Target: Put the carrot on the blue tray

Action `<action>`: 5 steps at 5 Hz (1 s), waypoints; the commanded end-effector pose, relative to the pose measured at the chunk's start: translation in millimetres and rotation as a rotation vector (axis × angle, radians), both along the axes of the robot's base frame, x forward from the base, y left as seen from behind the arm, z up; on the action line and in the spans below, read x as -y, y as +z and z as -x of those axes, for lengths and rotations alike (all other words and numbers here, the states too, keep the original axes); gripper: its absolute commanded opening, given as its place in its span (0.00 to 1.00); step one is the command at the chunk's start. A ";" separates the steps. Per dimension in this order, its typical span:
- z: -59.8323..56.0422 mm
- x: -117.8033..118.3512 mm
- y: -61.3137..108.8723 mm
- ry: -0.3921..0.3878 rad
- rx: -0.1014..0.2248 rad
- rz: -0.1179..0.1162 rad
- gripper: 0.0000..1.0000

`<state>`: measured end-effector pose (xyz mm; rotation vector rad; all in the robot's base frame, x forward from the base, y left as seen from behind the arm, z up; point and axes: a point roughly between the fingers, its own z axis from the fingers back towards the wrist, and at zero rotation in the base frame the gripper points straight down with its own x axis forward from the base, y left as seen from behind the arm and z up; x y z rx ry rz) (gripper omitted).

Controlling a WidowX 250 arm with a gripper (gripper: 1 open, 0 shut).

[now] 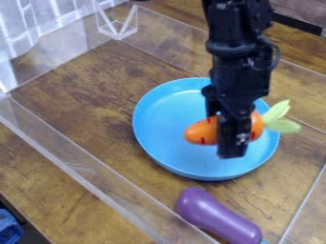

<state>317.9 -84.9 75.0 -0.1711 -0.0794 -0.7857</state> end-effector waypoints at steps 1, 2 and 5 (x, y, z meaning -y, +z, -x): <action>-16.7 3.9 31.3 -0.025 0.124 0.026 0.00; -24.6 4.8 32.8 -0.119 0.144 0.035 0.00; -35.5 0.3 15.0 -0.306 0.148 0.046 1.00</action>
